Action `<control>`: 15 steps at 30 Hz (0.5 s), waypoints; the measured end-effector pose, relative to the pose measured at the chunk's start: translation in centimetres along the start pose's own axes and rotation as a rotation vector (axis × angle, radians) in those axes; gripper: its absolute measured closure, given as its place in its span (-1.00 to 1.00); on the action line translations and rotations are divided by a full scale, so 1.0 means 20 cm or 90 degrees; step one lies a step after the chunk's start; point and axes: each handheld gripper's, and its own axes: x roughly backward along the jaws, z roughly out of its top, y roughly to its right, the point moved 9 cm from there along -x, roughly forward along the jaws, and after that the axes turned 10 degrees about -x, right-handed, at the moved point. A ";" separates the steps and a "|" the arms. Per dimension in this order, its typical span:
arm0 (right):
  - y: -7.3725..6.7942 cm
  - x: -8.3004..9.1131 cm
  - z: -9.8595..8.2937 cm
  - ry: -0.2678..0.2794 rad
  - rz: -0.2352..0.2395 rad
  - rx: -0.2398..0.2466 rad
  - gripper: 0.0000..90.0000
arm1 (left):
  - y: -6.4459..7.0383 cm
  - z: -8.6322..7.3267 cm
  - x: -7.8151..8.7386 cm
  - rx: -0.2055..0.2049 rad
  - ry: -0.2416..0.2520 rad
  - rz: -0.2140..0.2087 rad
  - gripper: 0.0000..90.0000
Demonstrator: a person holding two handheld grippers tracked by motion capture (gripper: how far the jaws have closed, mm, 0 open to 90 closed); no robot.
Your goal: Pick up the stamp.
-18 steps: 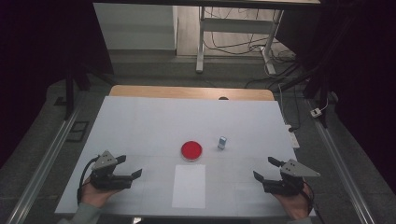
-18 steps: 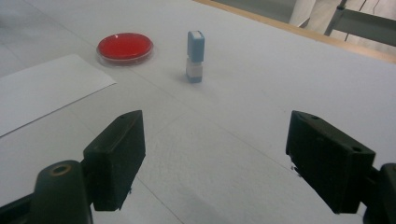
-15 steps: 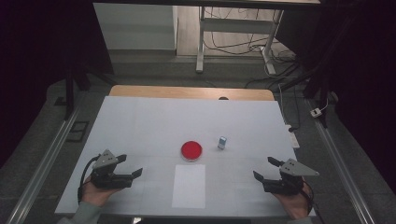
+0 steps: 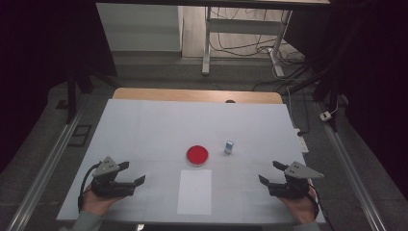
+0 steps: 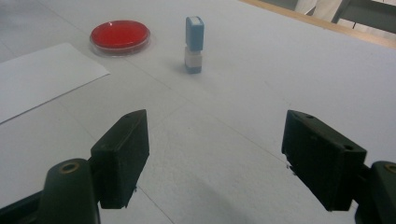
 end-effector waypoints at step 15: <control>-0.01 -0.02 0.04 0.018 -0.018 0.003 -0.47 | 0.01 0.01 -0.03 -0.016 -0.006 -0.005 -0.63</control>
